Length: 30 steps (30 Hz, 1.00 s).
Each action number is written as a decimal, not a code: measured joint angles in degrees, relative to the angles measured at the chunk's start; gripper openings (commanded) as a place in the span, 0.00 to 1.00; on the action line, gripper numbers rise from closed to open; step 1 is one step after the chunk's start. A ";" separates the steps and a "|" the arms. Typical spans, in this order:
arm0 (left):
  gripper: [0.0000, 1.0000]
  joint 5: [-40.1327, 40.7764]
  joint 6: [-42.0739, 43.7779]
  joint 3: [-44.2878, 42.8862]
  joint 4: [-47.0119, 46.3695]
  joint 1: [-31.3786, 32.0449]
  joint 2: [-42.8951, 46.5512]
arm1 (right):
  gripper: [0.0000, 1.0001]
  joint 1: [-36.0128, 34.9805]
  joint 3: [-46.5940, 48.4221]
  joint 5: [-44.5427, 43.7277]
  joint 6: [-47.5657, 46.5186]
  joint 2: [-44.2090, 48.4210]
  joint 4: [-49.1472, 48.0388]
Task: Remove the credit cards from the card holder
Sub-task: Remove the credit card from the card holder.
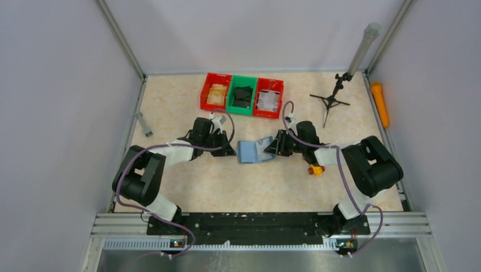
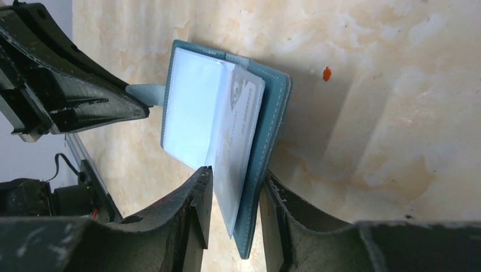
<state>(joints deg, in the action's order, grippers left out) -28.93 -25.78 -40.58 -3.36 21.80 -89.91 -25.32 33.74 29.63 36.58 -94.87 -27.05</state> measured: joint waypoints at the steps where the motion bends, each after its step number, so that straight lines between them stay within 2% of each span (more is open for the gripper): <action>1: 0.00 0.37 0.13 -0.11 0.52 0.00 0.00 | 0.37 0.00 0.00 -0.48 -0.17 0.42 0.24; 6: 0.00 1.62 0.61 -0.83 1.92 0.00 0.00 | 0.20 0.00 0.00 -2.19 -0.63 1.53 0.85; 12: 0.00 1.81 0.70 -1.18 2.45 0.00 0.00 | 0.14 0.00 0.00 -2.49 -0.57 1.53 1.05; 17: 0.00 1.81 0.72 -1.46 2.84 0.00 0.00 | 0.00 0.00 0.00 -1.64 -0.37 1.53 0.42; 19: 0.07 2.01 0.70 -1.46 3.19 0.00 0.00 | 0.00 0.00 0.00 -0.96 -0.24 1.53 -0.15; 22: 0.36 3.17 0.46 -1.29 3.26 0.00 0.39 | 0.00 0.00 0.00 -0.02 0.11 1.53 -0.81; 24: 0.48 4.02 0.76 -0.81 3.32 0.00 1.51 | 0.00 0.00 0.00 0.48 0.44 1.53 -1.05; 28: 0.52 5.88 0.44 0.35 2.86 -0.02 5.60 | 0.00 0.00 -0.59 1.77 1.40 1.95 -1.95; 30: 0.42 6.10 0.37 1.40 1.57 -0.02 7.89 | 0.00 0.00 -0.74 2.49 2.25 2.14 -2.32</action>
<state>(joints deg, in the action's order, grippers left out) -22.83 -25.41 -39.18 -1.78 21.78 -82.02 -25.32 32.99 32.12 38.83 -92.73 -29.36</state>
